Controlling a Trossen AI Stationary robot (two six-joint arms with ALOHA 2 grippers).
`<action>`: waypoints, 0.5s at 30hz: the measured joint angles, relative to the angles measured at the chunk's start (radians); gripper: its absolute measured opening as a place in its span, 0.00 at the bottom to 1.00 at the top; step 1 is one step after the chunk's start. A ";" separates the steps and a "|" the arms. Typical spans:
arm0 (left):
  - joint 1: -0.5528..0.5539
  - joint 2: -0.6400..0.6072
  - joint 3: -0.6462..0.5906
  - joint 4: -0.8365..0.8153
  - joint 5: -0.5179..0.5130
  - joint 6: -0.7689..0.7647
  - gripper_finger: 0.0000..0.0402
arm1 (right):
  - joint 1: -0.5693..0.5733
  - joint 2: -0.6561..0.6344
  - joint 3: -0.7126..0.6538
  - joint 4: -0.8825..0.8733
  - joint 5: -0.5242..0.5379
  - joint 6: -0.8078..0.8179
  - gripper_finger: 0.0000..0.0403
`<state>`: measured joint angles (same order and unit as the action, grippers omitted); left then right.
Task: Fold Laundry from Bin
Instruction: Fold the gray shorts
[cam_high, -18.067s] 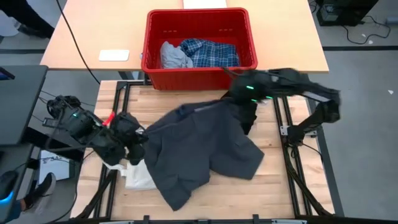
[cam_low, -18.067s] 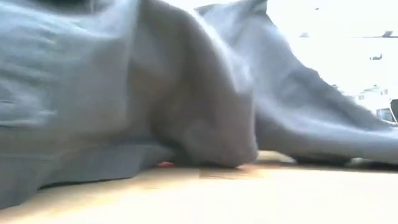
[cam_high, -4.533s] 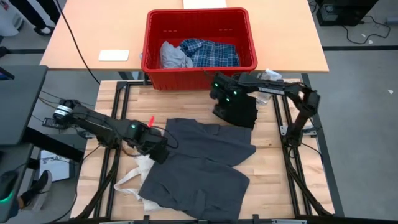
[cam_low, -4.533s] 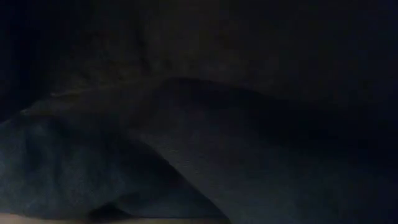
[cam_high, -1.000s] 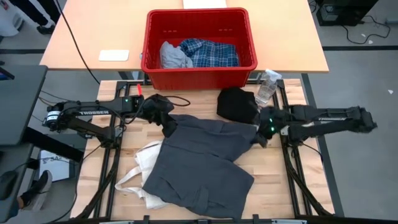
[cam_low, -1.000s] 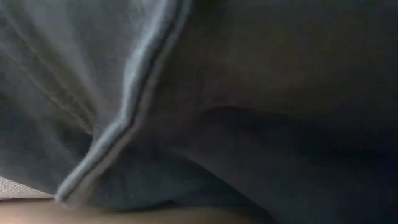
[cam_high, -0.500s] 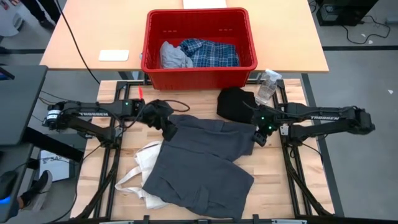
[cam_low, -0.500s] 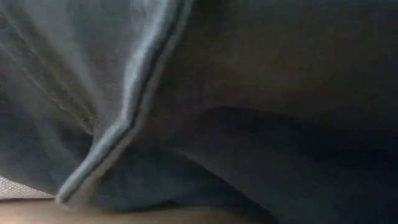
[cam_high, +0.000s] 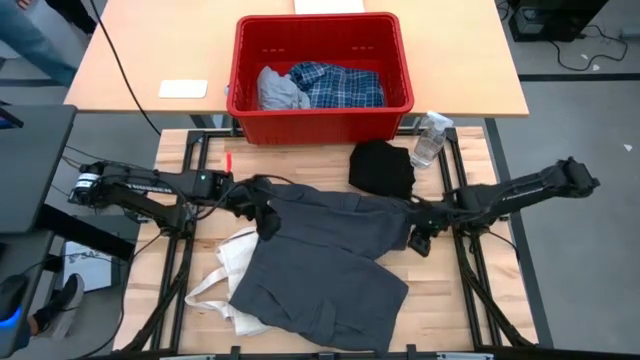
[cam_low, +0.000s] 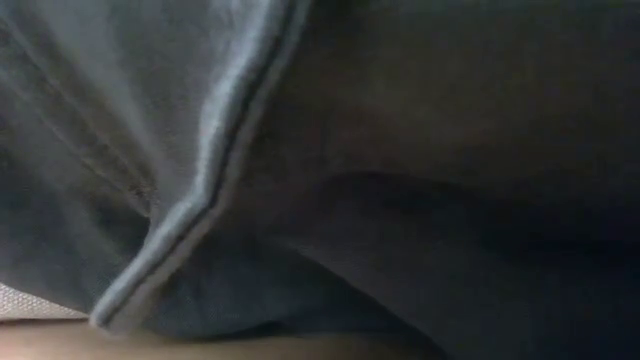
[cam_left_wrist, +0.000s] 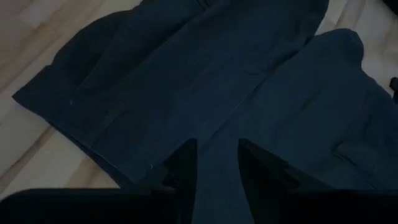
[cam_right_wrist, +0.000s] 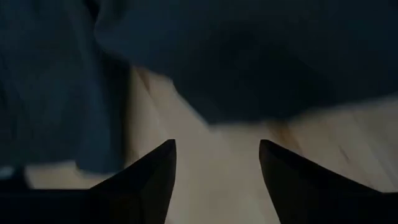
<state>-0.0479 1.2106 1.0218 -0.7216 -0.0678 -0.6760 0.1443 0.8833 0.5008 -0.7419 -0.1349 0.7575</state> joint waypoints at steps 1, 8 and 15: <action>-0.009 0.000 0.000 0.000 -0.011 -0.009 0.30 | 0.013 0.000 -0.030 0.063 0.037 0.007 0.57; -0.023 0.000 0.000 -0.001 -0.045 -0.052 0.30 | 0.023 0.000 -0.188 0.325 0.123 0.030 0.48; -0.031 0.000 0.000 0.000 -0.041 -0.070 0.30 | 0.016 0.000 -0.209 0.372 -0.121 0.025 0.05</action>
<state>-0.0788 1.2106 1.0214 -0.7219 -0.1093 -0.7464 0.1608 0.8833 0.2917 -0.3698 -0.2564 0.7822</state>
